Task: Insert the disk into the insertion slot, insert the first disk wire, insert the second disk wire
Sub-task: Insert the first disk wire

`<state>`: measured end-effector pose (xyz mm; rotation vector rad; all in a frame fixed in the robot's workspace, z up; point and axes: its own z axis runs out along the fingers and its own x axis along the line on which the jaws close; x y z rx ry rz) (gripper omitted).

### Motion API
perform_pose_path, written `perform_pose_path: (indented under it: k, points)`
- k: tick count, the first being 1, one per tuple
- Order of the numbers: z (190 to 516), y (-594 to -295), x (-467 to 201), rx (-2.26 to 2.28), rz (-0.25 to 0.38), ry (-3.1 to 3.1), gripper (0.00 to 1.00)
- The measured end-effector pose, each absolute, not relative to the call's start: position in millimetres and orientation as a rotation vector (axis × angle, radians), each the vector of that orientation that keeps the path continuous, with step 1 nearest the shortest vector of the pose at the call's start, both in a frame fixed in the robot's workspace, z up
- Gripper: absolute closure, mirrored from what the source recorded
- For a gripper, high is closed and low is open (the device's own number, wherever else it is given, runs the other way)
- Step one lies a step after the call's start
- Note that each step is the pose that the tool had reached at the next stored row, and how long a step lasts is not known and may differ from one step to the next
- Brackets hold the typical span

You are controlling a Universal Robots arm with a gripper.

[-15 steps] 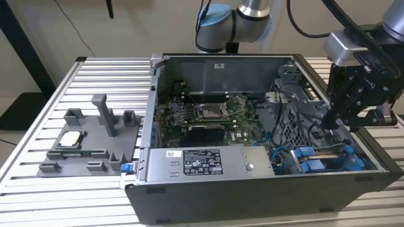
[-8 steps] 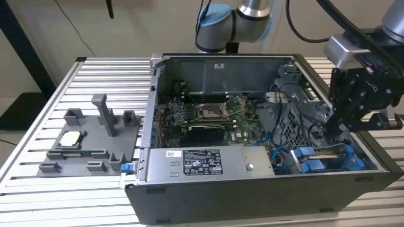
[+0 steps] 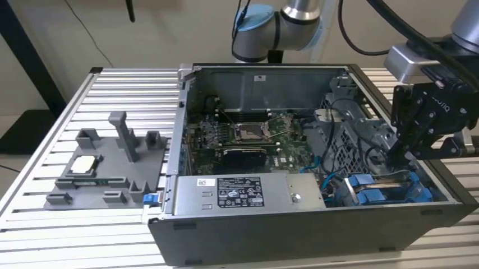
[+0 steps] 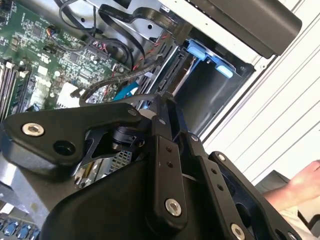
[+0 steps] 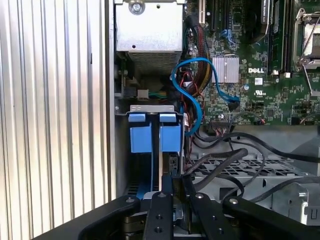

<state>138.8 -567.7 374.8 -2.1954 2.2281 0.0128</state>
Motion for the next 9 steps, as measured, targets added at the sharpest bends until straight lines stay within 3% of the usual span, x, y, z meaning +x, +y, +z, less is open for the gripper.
perform_pose_path:
  k: [9]
  points:
    - [373.2, -567.7, 138.9, -2.197, 0.010, 2.229, 0.81]
